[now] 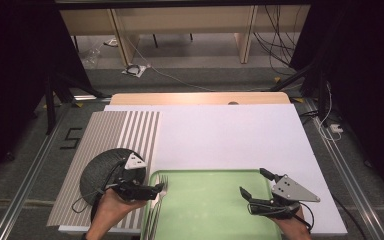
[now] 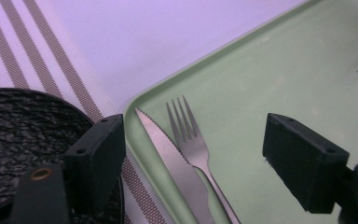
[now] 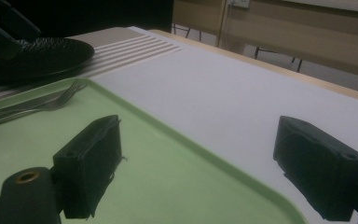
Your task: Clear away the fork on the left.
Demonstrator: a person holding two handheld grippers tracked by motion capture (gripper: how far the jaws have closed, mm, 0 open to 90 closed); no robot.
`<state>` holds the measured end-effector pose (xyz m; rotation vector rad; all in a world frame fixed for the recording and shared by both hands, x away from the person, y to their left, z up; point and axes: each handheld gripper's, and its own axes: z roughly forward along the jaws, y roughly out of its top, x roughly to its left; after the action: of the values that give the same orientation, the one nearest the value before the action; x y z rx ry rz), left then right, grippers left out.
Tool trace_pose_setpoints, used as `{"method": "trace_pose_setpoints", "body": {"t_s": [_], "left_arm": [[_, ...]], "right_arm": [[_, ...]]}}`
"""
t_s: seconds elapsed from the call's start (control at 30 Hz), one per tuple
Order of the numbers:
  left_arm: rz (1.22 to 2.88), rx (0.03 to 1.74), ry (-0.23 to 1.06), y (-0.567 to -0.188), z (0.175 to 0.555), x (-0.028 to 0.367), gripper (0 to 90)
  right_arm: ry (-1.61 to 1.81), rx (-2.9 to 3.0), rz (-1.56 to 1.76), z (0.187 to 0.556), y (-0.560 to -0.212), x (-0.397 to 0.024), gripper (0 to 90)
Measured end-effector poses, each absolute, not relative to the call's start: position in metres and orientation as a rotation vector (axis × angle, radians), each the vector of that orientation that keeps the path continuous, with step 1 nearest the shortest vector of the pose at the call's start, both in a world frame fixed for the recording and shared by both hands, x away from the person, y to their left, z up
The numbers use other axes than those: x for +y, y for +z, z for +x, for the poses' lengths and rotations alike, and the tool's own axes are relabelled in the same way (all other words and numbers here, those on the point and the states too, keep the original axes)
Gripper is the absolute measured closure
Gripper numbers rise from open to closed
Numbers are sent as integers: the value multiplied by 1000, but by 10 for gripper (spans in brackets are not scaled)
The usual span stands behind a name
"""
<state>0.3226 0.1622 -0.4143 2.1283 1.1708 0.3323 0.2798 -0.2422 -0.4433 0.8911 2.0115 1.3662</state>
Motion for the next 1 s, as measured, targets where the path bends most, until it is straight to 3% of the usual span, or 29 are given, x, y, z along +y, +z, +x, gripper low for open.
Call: {"method": "trace_pose_setpoints", "body": {"t_s": [1.0], "left_arm": [[1934,1340,400,-424,319,213,183]], "right_arm": [[1374,2008,901,280,-444,-243,160]]}}
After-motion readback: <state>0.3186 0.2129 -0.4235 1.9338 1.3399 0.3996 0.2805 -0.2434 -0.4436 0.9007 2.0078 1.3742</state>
